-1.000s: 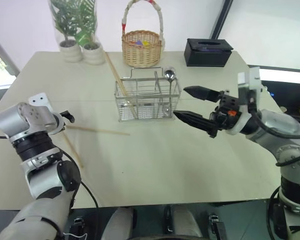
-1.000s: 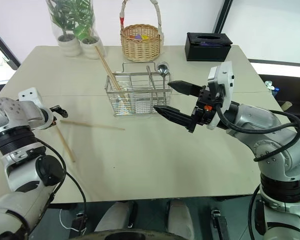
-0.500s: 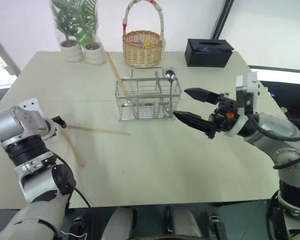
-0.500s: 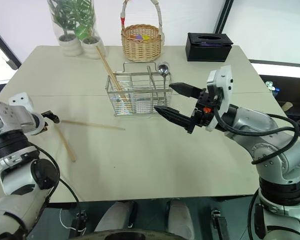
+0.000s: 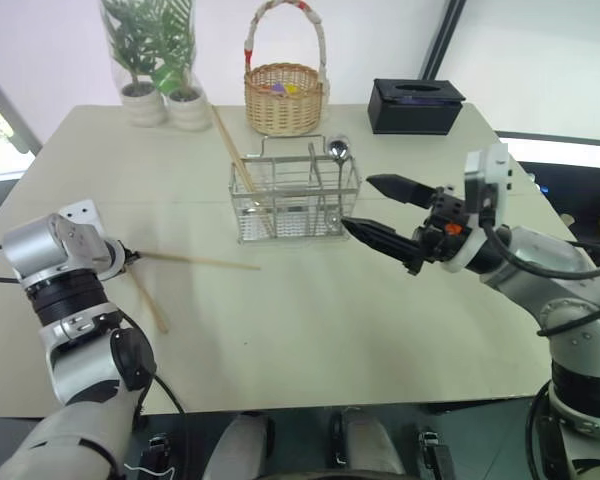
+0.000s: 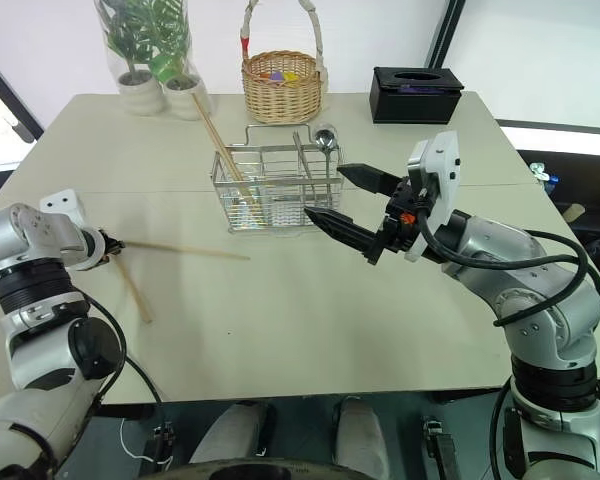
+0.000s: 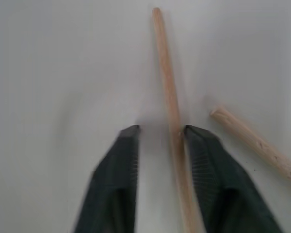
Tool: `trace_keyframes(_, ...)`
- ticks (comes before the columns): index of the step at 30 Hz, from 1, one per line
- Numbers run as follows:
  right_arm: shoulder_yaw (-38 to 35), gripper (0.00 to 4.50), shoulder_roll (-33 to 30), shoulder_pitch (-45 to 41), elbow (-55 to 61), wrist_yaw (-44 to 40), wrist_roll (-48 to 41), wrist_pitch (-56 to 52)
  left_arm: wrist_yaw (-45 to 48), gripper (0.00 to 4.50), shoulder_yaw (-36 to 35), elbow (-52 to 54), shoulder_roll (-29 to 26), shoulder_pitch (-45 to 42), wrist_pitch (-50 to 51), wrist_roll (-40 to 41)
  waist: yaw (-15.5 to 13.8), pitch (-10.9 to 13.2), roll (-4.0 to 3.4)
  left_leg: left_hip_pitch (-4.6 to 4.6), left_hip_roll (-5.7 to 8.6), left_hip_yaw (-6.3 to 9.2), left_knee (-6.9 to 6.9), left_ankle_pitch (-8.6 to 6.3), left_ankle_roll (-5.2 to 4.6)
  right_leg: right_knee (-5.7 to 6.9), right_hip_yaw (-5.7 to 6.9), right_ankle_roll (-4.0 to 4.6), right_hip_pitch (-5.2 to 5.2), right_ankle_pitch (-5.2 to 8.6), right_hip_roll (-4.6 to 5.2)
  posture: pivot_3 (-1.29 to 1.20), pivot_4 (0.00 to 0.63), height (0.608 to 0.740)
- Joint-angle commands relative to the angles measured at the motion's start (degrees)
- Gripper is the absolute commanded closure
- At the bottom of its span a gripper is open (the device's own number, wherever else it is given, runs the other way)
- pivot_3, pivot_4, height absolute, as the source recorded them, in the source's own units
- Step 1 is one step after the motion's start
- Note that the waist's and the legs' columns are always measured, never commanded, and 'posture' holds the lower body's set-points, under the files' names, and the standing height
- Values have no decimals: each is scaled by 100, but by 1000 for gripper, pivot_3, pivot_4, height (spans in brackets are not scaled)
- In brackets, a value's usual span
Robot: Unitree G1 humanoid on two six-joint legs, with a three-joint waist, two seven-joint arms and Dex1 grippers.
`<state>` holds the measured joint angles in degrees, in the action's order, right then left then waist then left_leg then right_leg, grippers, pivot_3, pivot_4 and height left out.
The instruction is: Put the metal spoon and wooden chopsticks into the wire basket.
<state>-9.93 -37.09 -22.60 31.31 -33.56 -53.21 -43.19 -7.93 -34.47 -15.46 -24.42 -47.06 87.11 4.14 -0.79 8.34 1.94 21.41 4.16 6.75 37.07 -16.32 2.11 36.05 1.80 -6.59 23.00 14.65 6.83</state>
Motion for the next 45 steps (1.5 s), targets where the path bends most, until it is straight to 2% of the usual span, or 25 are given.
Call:
trace_keyframes(1, -136, 0, 23, -117, 163, 60, -90, 107, -7, 4400, 9, -152, -3, -51, -20, -65, -1, 0, -1, 0, 0, 0, 0, 0, 0, 0, 0, 0, 0, 0, 0, 0, 150, 663)
trace_keyframes(12, -196, 0, -166, -67, 103, -143, -68, 101, -191, 4400, -281, -222, 77, -287, -207, -142, -7, 0, -1, 1, 1, 0, 0, 1, 0, 0, 0, 0, 0, 0, -1, 0, 150, 663)
trace_keyframes(15, -184, 0, -299, -5, 133, -304, -41, 95, -163, 4400, -259, -273, -87, -360, -696, -112, -8, 2, 3, 2, 1, 1, 0, 1, 0, 0, 1, 0, 0, 0, 0, 0, 150, 663)
trace_keyframes(23, -278, 0, -543, 45, 111, -567, -154, 55, -69, 4400, -796, -714, -375, -825, -2104, 372, -5, 4, 16, 15, 0, -1, -2, 0, 1, -5, 0, 0, 10, -1, 2, 0, 150, 663)
trace_keyframes(27, -278, 0, -553, 21, 80, -583, -149, 53, 340, 4400, -659, -632, -405, -1026, -2731, 753, -21, 4, 18, 17, 3, -1, 0, 0, 1, -6, 1, 0, 9, -1, 6, 0, 150, 663)
trace_keyframes(30, -269, 0, -552, 37, 48, -594, -101, 74, 771, 4400, -482, -294, -401, -1229, -3600, 1062, -8, 10, 29, 19, 3, -2, 1, 0, 1, -7, 1, 0, 9, -1, 6, 0, 150, 663)
trace_keyframes(36, -282, 0, -597, 19, 3, -606, -74, 40, 1390, 4400, -654, 29, -71, -2223, -4701, 2252, -9, 15, 38, 36, 1, 3, 7, 2, 3, -19, 8, -4, 13, -6, 7, 0, 150, 663)
trace_keyframes(40, -285, 0, -582, 4, 19, -561, -60, 45, 1558, 4400, -264, 91, 276, -2649, -4765, 2680, -6, 14, 26, 32, 3, -1, 5, 10, -10, -37, 7, -11, 4, -10, 5, 0, 150, 663)
trace_keyframes(45, -282, 0, -521, 123, 109, -483, 22, 119, 1778, 4400, 424, 265, 622, -2514, -4784, 2797, -4, 16, 25, 32, 3, 0, 6, 11, -21, -38, 7, -15, 1, -13, -2, 0, 150, 663)
